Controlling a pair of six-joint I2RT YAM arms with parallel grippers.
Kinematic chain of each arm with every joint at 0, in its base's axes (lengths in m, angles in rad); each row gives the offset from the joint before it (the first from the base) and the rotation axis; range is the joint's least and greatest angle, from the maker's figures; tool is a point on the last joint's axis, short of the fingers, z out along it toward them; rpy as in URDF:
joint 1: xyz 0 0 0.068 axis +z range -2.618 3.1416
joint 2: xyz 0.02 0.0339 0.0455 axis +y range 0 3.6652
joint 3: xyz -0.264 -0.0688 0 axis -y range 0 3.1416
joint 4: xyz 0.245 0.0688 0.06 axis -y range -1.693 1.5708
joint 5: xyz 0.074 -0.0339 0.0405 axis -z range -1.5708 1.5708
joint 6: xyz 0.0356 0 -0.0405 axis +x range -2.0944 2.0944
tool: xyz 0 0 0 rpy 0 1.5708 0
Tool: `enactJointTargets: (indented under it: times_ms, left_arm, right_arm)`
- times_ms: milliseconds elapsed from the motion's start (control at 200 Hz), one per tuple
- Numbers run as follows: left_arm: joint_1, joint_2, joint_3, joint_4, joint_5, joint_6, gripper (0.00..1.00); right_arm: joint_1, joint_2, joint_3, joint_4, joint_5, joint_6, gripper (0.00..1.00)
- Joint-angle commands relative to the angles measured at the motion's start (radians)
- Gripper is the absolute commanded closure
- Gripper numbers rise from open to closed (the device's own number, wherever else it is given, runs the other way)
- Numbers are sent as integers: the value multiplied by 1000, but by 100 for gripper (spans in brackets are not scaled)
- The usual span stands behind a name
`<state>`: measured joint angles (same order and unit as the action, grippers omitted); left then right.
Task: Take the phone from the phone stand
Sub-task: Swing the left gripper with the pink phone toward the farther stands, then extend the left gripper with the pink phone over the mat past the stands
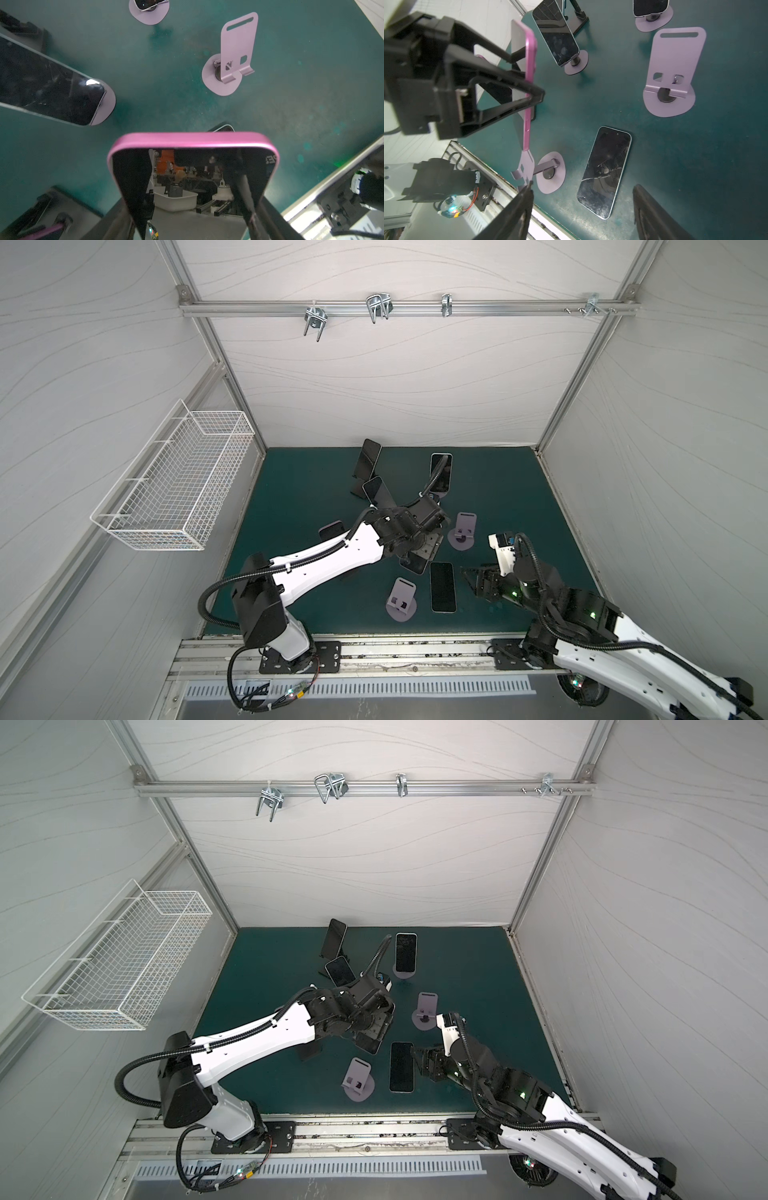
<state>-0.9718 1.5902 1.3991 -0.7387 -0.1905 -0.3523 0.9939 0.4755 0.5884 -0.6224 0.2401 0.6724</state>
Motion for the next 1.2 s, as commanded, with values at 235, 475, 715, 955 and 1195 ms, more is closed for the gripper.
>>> enactJointTargets:
  times_ms: [235, 475, 715, 955, 1195]
  left_arm:
    - [68, 141, 151, 37, 75, 85, 36]
    - [109, 226, 200, 31, 125, 114, 37]
    - [145, 318, 252, 13, 172, 126, 38]
    - [160, 392, 287, 13, 178, 140, 39]
    - [184, 489, 366, -18, 175, 160, 41]
  right_arm:
    - [5, 24, 8, -5, 45, -20, 24]
    - [3, 84, 5, 46, 24, -38, 24]
    - [-14, 151, 3, 90, -25, -62, 26]
    - [-136, 219, -6, 141, -180, -66, 30]
    - [-201, 252, -12, 173, -232, -93, 30]
